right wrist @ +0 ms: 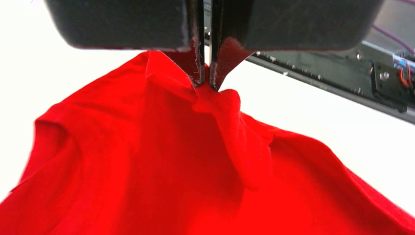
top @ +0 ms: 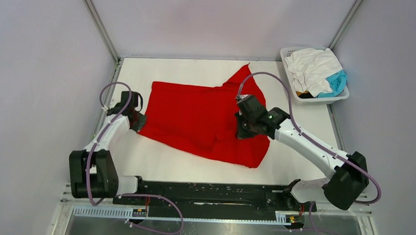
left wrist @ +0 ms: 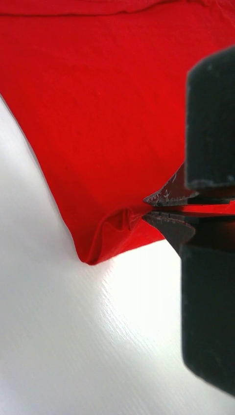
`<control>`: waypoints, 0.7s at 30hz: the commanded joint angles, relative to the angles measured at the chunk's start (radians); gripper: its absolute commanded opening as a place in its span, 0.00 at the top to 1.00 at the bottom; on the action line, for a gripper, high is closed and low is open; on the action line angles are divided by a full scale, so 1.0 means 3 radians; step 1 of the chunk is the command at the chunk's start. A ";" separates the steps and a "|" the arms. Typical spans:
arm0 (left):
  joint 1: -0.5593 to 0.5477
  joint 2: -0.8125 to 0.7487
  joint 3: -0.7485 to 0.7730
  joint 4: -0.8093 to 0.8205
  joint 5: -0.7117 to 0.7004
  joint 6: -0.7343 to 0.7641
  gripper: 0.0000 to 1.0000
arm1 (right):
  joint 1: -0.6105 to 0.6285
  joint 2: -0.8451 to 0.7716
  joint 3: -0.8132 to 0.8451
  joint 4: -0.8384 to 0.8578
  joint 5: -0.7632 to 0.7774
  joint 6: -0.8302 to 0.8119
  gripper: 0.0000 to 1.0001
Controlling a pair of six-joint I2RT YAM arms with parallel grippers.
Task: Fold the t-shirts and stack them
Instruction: Fold the flattened tshirt in 1/3 of the way
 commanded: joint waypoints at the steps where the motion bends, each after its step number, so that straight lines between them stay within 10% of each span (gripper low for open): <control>1: 0.0014 0.0327 0.0356 0.0140 0.0021 -0.0009 1.00 | -0.0328 0.0203 0.0329 -0.0022 0.0036 -0.0275 1.00; 16: 0.0049 0.1454 0.1201 0.0110 -0.0133 -0.0113 0.97 | -0.1213 0.1893 0.1709 0.0412 -0.0365 -0.1594 0.94; 19: 0.0077 0.1527 0.1252 0.0105 -0.0165 -0.0122 0.74 | -0.1308 0.2218 0.2015 0.0368 -0.0347 -0.1552 0.87; 21: 0.0120 0.1546 0.1315 0.0099 -0.0132 -0.0097 0.38 | -0.1327 0.2342 0.2207 0.0294 -0.0207 -0.1434 0.55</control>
